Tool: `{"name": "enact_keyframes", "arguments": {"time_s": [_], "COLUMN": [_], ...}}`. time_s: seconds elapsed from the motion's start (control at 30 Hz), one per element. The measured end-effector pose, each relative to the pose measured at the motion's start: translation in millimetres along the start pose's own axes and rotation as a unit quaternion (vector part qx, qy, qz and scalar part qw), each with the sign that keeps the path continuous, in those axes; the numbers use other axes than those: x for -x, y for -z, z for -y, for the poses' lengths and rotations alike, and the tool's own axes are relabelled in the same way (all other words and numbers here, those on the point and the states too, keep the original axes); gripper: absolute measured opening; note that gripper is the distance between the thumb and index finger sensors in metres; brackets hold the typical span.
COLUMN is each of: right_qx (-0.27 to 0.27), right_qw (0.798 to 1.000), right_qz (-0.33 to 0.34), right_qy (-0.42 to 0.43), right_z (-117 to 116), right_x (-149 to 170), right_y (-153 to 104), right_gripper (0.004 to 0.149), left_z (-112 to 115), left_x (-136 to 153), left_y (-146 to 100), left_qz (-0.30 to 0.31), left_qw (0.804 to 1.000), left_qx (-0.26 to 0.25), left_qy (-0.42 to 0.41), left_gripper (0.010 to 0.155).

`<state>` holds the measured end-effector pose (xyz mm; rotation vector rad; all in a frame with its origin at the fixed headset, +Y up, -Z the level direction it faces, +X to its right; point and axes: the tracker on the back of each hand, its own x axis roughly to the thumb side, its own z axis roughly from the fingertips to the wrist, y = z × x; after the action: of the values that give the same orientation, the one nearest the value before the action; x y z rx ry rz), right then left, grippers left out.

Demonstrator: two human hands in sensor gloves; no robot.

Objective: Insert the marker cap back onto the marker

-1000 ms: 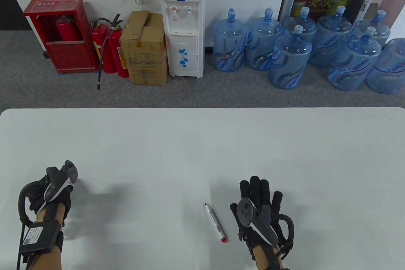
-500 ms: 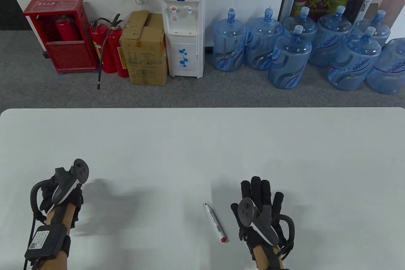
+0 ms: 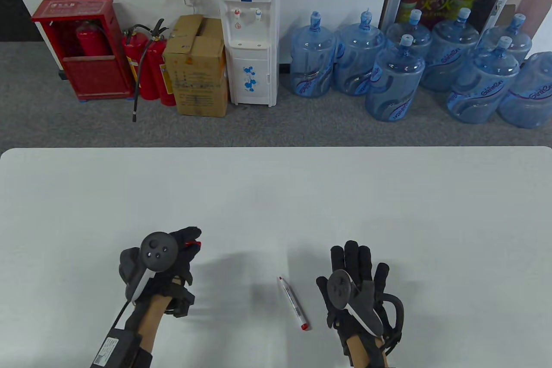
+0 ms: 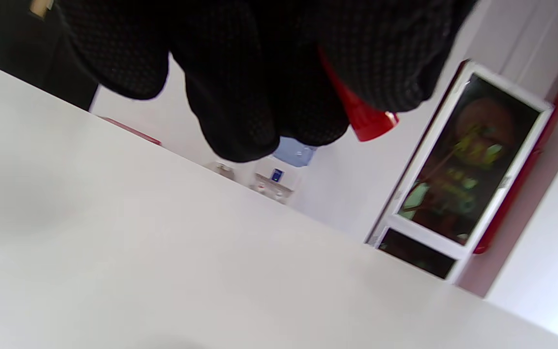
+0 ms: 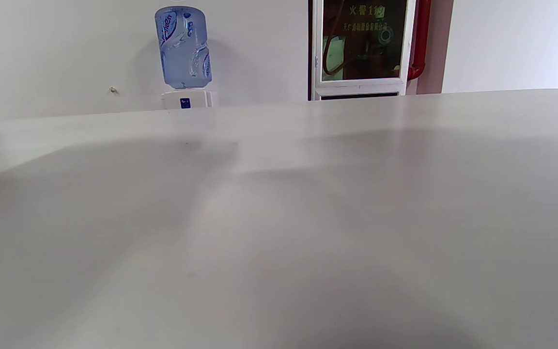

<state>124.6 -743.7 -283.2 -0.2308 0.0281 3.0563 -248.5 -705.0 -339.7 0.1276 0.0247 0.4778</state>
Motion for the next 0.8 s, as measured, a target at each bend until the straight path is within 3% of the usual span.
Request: {"name": "enact_keyframes", "arguments": {"time_s": [0.13,0.37,0.57,0.8], "right_qx": [-0.002,0.0,0.036,0.001], "right_qw": [1.0,1.0,0.998,0.997], "right_qz": [0.001,0.008,0.045,0.072], "right_qy": [0.003,0.009,0.025,-0.024], "right_z": [-1,-1,4,-3], "right_x": [0,-2,-23,-60], "right_y": [0,-2,-10,-21], "right_gripper": [0.077,0.077,0.075,0.074], "left_z": [13,44,47,51], "left_x": [-9,0,6,10], "left_y": [-7,-18,-18,-20], "left_qz": [0.012,0.014,0.008,-0.001], "left_qw": [0.997,0.975,0.971,0.968], "left_qx": [-0.002,-0.009,-0.012,-0.013], "left_qy": [-0.073,-0.222,-0.238,-0.25], "left_gripper": [0.047,0.043,0.042,0.042]}}
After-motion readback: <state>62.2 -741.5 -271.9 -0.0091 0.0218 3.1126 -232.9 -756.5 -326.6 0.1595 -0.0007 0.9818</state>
